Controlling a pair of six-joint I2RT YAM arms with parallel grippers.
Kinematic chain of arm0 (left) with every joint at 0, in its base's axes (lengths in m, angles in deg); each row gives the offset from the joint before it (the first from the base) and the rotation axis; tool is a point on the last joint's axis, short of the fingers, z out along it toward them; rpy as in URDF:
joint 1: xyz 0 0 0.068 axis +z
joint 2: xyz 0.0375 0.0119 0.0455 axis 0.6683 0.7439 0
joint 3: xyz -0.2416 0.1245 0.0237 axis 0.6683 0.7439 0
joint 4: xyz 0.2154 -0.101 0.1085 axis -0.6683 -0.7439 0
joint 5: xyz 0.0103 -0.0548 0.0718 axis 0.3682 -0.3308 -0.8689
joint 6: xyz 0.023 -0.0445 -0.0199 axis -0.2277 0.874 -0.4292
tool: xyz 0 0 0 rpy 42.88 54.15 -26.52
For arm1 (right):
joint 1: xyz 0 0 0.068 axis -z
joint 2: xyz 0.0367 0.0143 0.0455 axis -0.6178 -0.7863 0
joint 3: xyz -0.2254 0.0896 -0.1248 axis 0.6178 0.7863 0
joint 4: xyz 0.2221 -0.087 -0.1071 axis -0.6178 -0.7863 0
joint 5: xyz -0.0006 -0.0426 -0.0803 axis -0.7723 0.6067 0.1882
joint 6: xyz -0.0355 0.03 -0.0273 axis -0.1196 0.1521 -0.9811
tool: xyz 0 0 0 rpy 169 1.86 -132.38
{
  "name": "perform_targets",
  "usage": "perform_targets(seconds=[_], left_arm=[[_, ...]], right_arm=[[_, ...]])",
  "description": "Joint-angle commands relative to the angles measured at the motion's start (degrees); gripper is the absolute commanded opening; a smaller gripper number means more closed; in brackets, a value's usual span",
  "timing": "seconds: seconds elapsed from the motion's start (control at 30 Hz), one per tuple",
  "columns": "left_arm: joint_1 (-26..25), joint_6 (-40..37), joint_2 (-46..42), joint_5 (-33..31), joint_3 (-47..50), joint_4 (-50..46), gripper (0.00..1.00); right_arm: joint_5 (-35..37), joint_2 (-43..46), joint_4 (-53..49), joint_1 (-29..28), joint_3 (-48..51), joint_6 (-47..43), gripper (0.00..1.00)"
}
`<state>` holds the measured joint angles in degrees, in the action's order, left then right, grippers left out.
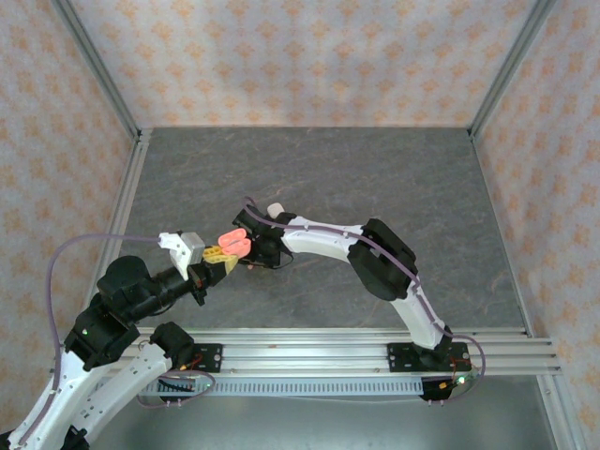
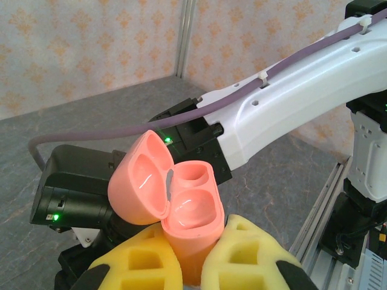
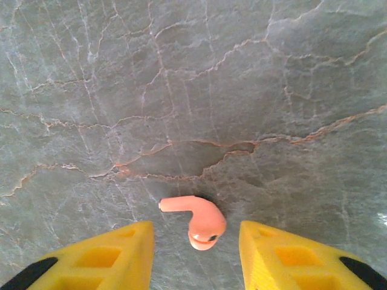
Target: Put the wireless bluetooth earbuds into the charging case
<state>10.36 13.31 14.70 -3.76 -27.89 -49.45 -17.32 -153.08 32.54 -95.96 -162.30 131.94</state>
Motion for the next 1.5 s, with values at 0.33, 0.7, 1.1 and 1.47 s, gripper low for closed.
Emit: perform_targets(seconds=[0.33, 0.7, 1.1, 1.47], left_arm=[[-0.1, -0.6, -0.9, 0.2, 0.1, 1.0, 0.0], [-0.2, -0.8, -1.0, 0.1, 0.0, 0.6, 0.0], [-0.2, -1.2, -2.1, -0.2, -0.1, 0.3, 0.0], [-0.1, -2.3, -2.3, 0.9, 0.9, 2.5, 0.0]], right_arm=[[-0.2, -2.0, -2.1, 0.1, -2.3, -1.3, 0.36], [1.1, -3.5, -4.6, 0.1, -4.0, -3.7, 0.27], [5.3, 1.3, -9.6, 1.3, -5.6, -12.8, 0.17], [20.1, 16.0, -19.8, 2.4, -2.3, -33.2, 0.12]])
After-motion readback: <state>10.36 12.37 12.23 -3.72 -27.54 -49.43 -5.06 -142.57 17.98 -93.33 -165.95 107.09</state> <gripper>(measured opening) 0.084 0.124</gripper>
